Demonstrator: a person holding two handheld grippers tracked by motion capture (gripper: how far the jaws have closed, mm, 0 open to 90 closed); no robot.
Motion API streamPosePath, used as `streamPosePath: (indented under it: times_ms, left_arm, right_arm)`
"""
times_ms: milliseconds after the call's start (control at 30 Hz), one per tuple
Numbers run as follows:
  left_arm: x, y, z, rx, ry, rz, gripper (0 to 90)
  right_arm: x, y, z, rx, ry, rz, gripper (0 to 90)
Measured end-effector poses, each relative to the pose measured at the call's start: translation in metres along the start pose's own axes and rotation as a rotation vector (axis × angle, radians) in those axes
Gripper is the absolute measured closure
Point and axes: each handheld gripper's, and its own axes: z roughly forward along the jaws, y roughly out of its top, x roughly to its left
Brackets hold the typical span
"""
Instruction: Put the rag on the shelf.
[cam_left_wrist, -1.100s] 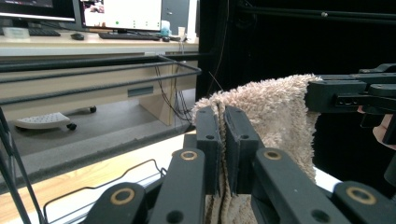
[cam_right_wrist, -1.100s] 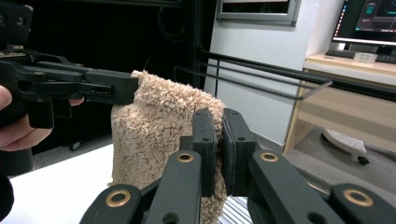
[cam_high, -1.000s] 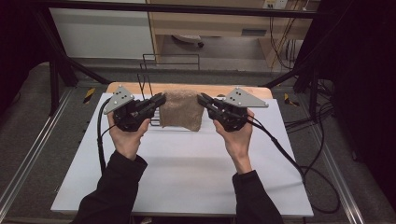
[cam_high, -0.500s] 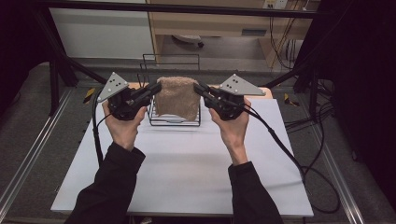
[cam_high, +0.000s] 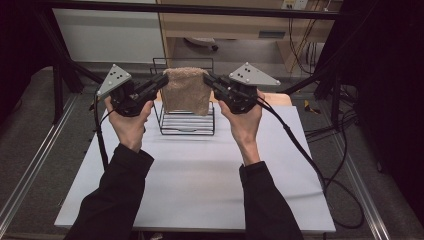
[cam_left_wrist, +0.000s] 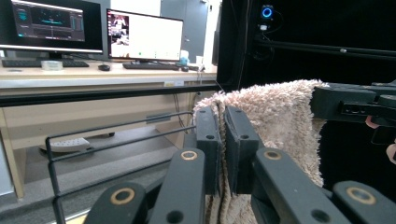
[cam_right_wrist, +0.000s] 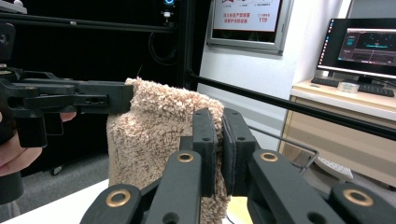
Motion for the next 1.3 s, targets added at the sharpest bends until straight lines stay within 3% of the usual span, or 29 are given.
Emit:
streamPosePath:
  times_ms: [333,700,833,1300]
  left_arm:
    - [0.009,0.010,0.006,-0.017,0.013,-0.010,84.8]
    - [0.013,0.029,0.014,-0.033,0.036,0.017,84.8]
    - [0.018,0.035,0.018,-0.036,0.044,0.009,84.7]
    - [0.027,0.048,0.030,-0.035,0.067,0.019,84.8]
  right_arm:
    - [-0.006,0.012,0.014,-0.005,-0.010,-0.003,85.5]
    - [-0.013,0.027,0.023,-0.028,-0.018,0.006,85.5]
    - [-0.015,0.034,0.029,-0.034,-0.024,0.002,85.5]
    - [-0.026,0.040,0.043,-0.045,-0.028,0.015,85.5]
